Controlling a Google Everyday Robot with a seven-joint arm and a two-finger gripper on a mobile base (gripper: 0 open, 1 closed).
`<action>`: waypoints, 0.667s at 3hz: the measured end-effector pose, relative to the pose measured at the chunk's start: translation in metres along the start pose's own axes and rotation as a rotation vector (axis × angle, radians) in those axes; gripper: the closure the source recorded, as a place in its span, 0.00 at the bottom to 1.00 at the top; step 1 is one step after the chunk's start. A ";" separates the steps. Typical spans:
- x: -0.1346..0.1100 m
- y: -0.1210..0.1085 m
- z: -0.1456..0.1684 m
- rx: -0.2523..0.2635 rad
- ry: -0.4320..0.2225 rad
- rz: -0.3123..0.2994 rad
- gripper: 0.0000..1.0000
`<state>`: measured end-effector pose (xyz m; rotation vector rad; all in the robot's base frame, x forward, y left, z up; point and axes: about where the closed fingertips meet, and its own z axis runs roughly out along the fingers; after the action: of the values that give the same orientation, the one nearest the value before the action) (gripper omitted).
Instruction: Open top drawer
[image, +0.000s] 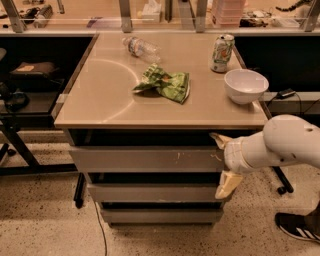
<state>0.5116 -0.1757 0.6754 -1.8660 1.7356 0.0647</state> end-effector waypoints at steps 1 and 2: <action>-0.003 -0.011 0.024 0.001 -0.030 -0.013 0.00; 0.001 -0.017 0.042 -0.008 -0.040 -0.012 0.00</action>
Offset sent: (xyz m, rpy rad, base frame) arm 0.0462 0.0202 -0.0449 0.0419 0.0096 0.0311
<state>0.5416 -0.1584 0.6470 -1.8680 1.6999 0.1036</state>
